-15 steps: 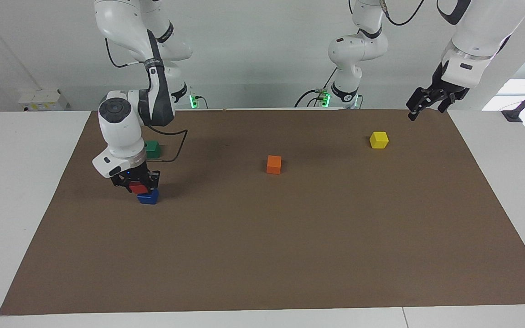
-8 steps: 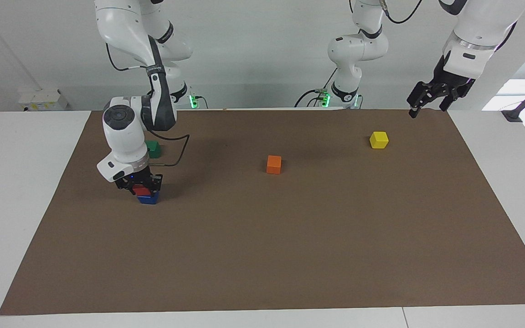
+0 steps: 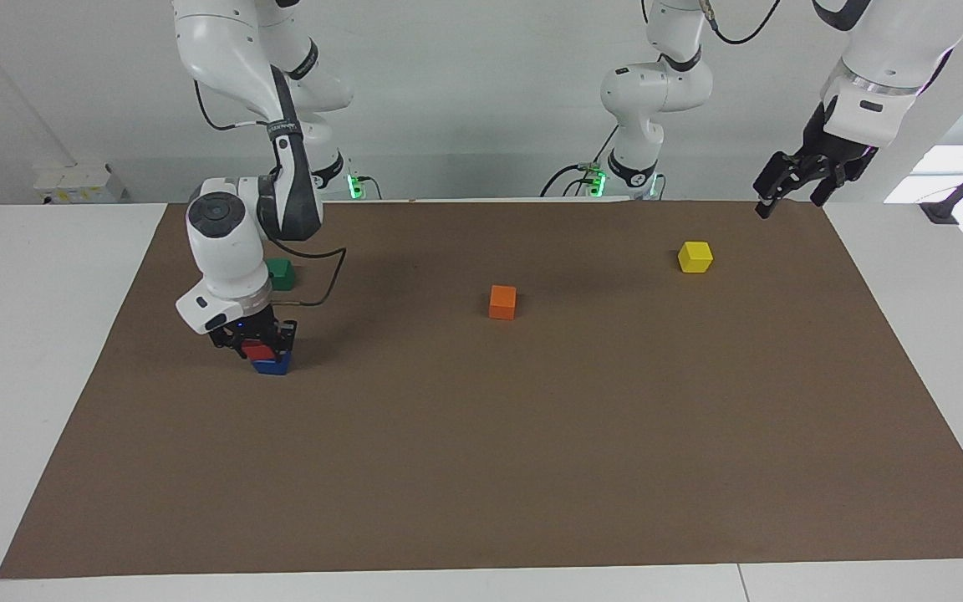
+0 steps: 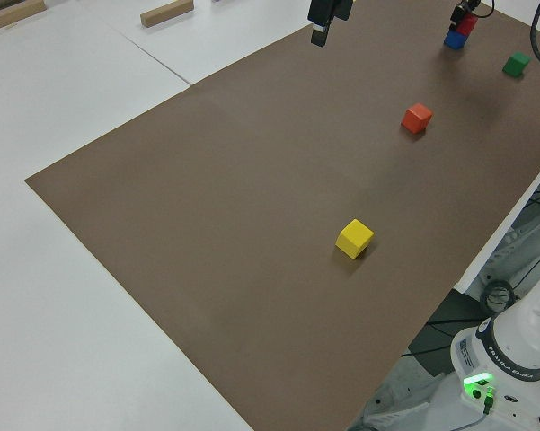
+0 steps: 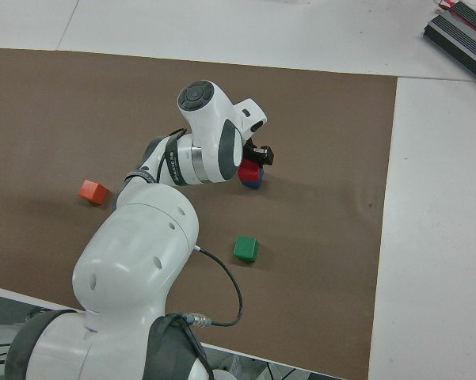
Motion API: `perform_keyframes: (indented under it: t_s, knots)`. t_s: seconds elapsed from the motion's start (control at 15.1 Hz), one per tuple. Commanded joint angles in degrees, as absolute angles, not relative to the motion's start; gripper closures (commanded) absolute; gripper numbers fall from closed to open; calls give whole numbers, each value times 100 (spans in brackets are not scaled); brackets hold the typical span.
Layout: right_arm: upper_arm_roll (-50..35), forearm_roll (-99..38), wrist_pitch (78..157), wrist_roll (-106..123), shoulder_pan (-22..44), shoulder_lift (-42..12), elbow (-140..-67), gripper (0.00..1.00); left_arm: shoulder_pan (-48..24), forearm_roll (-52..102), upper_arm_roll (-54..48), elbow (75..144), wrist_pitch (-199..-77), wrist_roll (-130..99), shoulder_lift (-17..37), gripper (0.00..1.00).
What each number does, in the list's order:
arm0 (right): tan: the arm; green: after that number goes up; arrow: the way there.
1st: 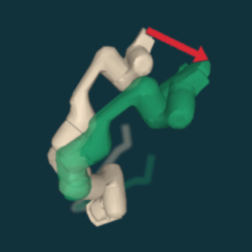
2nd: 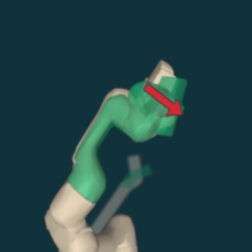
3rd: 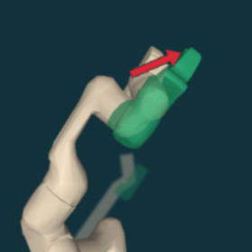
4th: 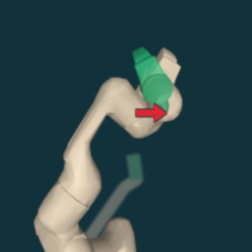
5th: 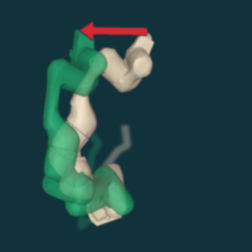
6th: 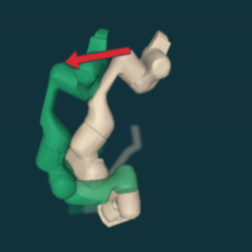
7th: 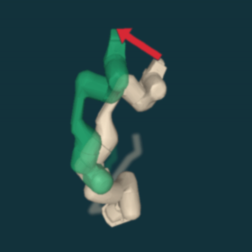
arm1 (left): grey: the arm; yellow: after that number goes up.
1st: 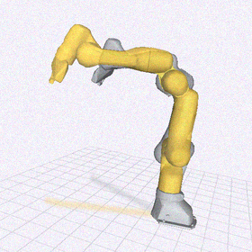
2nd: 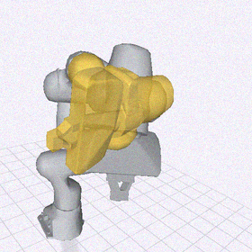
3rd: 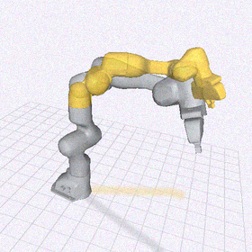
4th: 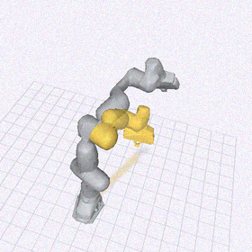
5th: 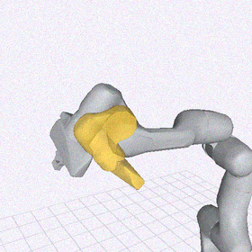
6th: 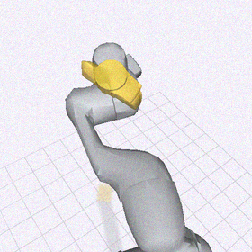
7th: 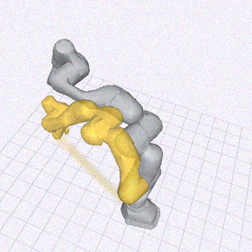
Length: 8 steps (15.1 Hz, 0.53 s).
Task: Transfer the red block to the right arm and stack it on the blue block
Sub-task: 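Lower the red cube onto the blue cube with the right gripper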
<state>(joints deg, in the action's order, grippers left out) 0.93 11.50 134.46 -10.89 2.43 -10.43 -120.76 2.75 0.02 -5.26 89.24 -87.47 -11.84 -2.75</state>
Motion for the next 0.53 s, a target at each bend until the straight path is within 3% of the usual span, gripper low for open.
perform_keyframes:
  t_s: [0.0, 0.13, 0.2, 0.26, 0.4, 0.46]
  knots:
    - [53, 1327, 13641, -1371, 167, -1020, -12243, 100, 167, 97, -404, 8982, -8728, -1081, -255, 0]
    - [53, 1318, 13641, -1371, 158, -1028, -12243, 99, 158, 97, -431, 8991, -8727, -1098, -272, 0]
    - [53, 1318, 13649, -1380, 150, -1028, -12243, 73, 158, 97, -422, 8991, -8719, -1116, -272, 0]
    - [53, 1310, 13649, -1380, 149, -1028, -12243, 59, 158, 97, -422, 9009, -8710, -1116, -281, 0]
    - [53, 1310, 13658, -1389, 149, -1028, -12234, 46, 158, 97, -413, 9009, -8719, -1116, -272, 0]
    - [53, 1310, 13658, -1380, 149, -1028, -12234, 32, 158, 97, -413, 9009, -8719, -1116, -272, 0]
